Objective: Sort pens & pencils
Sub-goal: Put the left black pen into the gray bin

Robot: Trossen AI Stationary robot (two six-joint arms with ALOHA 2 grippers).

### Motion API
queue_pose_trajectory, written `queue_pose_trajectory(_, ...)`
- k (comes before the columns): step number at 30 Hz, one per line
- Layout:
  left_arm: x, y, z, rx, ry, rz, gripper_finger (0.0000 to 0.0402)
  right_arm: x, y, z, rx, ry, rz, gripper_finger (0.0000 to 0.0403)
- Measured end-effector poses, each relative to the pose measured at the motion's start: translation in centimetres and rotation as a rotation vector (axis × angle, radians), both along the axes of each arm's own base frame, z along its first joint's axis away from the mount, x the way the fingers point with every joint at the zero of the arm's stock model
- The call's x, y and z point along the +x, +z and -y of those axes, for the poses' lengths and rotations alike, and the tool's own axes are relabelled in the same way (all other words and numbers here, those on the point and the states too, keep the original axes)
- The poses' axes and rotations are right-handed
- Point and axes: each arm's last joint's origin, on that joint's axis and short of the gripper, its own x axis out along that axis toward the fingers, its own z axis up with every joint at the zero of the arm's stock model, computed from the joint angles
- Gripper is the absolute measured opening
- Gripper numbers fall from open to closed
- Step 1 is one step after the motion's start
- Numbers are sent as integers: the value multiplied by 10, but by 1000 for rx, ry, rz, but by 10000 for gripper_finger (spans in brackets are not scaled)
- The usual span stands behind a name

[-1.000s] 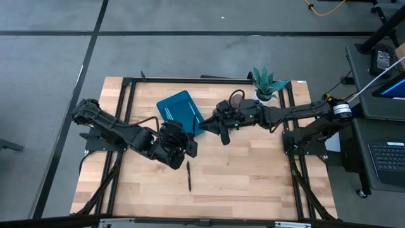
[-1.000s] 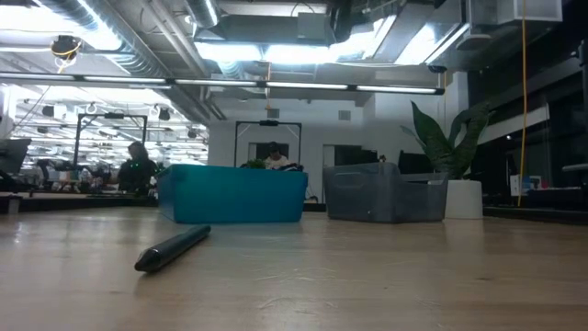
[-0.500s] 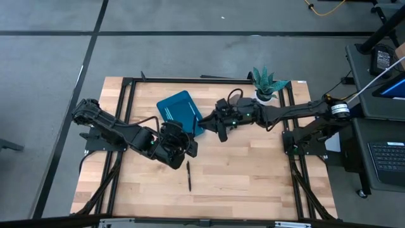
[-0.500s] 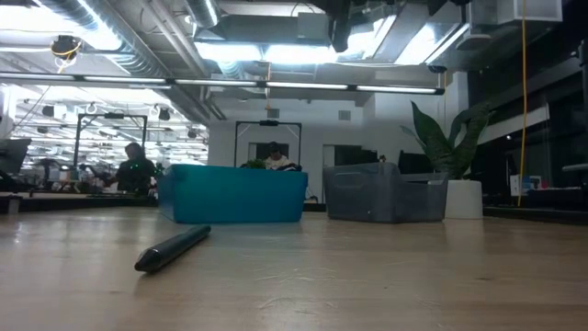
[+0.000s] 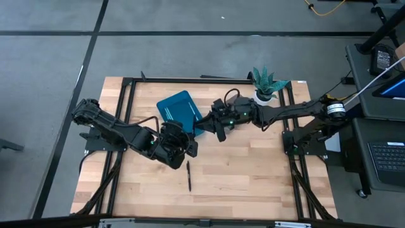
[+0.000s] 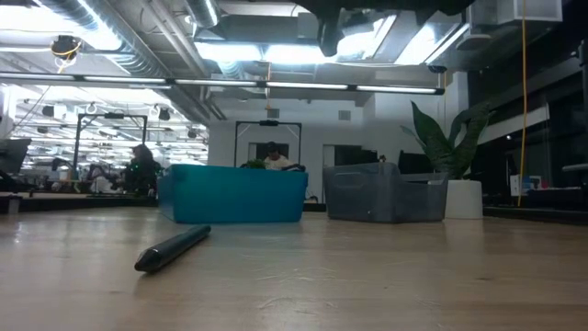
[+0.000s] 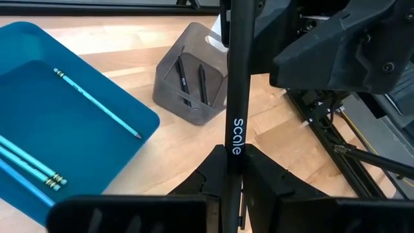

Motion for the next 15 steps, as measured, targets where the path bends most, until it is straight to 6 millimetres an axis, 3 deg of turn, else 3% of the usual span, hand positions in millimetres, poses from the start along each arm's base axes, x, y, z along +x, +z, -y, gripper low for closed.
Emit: queue_pose_trajectory(15,1,0,-3,-4,2,-5,31,0,1,0,19,11,1,101)
